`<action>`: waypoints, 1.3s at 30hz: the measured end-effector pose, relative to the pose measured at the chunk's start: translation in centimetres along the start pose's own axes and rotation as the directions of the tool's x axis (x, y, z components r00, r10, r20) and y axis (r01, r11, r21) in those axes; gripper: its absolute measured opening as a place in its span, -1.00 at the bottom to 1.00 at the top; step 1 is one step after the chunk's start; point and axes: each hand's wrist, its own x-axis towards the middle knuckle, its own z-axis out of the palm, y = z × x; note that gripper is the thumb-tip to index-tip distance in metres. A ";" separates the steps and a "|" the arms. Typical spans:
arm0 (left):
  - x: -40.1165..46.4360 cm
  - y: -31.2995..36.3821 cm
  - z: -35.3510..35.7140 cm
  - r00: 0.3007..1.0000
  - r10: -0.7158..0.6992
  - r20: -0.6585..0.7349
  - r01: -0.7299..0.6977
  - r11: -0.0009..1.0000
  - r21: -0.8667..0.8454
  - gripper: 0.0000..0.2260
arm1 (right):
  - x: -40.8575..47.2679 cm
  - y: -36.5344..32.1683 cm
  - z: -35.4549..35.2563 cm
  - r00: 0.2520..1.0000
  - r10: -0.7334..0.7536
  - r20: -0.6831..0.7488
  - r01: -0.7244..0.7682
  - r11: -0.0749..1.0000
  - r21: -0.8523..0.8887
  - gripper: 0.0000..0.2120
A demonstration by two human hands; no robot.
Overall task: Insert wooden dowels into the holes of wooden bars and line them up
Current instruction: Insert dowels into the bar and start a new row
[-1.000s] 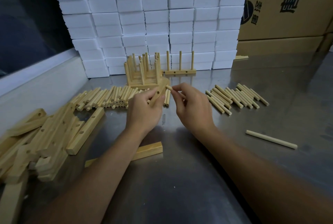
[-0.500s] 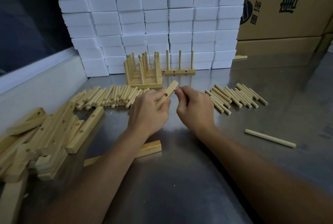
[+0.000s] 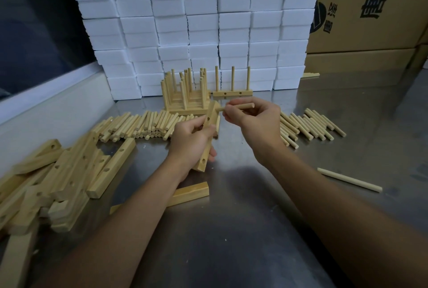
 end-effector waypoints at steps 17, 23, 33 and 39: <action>0.8 0.5 -0.7 0.925 -0.369 0.094 0.366 0.793 -0.487 -0.79 | -0.2 2.4 0.2 0.998 -0.024 0.056 0.047 0.889 -0.456 -0.76; 0.9 0.5 -1.0 0.907 -0.416 0.061 0.375 0.735 -0.566 -0.76 | -0.6 3.6 0.7 0.890 0.213 0.403 0.273 0.459 -0.845 -0.50; 1.1 0.3 -1.0 0.905 -0.424 0.043 0.373 0.739 -0.562 -0.78 | -0.8 3.4 0.7 0.961 0.042 0.272 0.254 0.250 -0.935 -0.57; 1.2 0.2 -1.1 0.902 -0.429 0.052 0.380 0.729 -0.570 -0.79 | -0.7 3.4 0.6 0.965 0.005 0.264 0.245 0.353 -0.903 -0.70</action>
